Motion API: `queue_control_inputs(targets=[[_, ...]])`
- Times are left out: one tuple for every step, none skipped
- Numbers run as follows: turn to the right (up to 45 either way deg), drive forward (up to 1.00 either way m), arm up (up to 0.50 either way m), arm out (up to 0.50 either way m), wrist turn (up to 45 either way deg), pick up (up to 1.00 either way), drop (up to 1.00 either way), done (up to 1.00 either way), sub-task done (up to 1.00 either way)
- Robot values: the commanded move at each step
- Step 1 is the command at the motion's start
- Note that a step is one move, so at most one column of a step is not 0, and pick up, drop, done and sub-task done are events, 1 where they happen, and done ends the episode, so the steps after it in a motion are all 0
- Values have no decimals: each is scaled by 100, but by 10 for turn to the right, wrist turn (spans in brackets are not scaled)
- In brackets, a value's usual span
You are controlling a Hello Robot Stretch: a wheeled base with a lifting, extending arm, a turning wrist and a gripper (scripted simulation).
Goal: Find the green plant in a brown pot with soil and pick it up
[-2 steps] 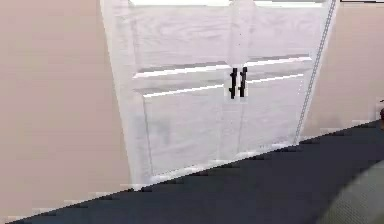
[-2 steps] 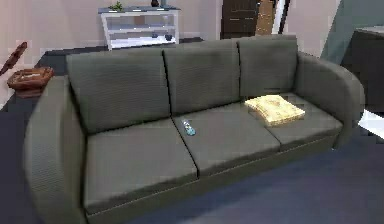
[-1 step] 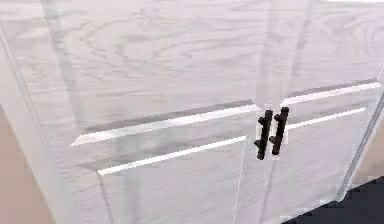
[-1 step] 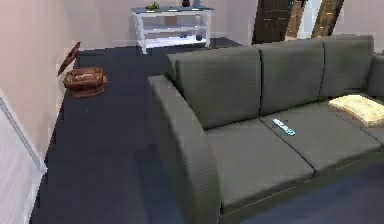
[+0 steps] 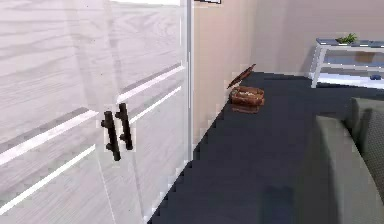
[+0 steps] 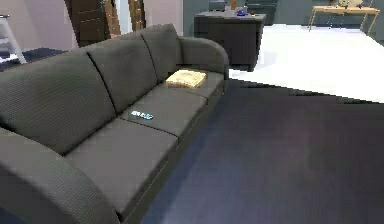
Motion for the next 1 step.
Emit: queue_control_inputs(targets=[[210, 0, 0, 0, 0, 0, 0, 0, 0]])
